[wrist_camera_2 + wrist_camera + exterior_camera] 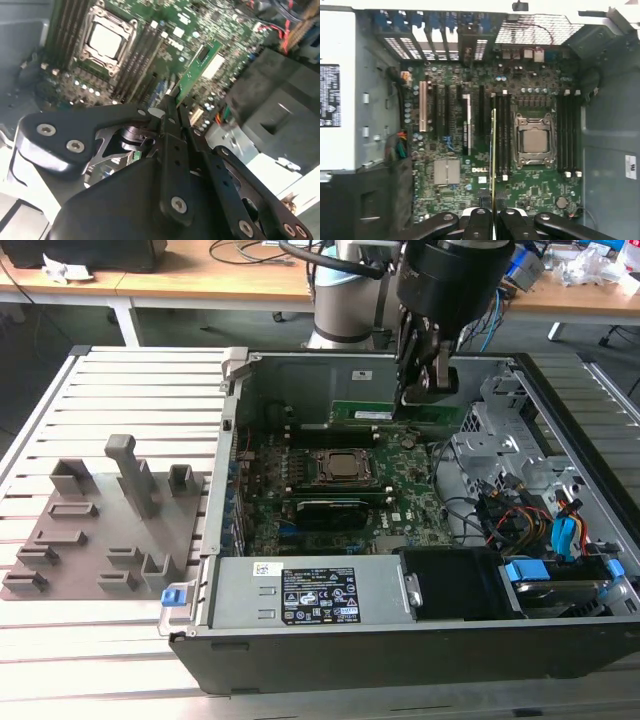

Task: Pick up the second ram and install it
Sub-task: 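Pick up the second ram and move it above second insertion slot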

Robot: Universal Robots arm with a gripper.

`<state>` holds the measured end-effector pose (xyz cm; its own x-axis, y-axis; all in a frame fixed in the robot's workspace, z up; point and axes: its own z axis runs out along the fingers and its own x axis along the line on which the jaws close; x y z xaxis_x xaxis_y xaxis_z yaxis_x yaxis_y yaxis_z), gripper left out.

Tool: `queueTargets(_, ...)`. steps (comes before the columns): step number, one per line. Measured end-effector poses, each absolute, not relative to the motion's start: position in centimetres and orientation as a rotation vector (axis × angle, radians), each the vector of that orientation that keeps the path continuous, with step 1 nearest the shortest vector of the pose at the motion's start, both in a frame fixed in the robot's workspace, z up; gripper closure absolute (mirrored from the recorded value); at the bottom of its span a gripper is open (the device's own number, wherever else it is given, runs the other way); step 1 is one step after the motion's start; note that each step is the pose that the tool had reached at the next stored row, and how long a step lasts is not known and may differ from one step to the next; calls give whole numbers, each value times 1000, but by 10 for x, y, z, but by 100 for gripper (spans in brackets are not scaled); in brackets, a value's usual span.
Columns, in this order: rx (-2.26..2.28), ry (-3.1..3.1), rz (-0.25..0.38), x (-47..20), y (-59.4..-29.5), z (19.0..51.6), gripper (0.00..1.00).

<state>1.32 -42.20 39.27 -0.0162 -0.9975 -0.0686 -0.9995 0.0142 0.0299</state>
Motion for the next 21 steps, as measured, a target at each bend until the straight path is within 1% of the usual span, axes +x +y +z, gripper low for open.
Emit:
queueTargets(4,-2185,2216,108,15,-407,386,86)
queueTargets(11,-2184,2216,108,15,-406,357,86)
queueTargets(21,-2184,2216,108,15,-406,356,86)
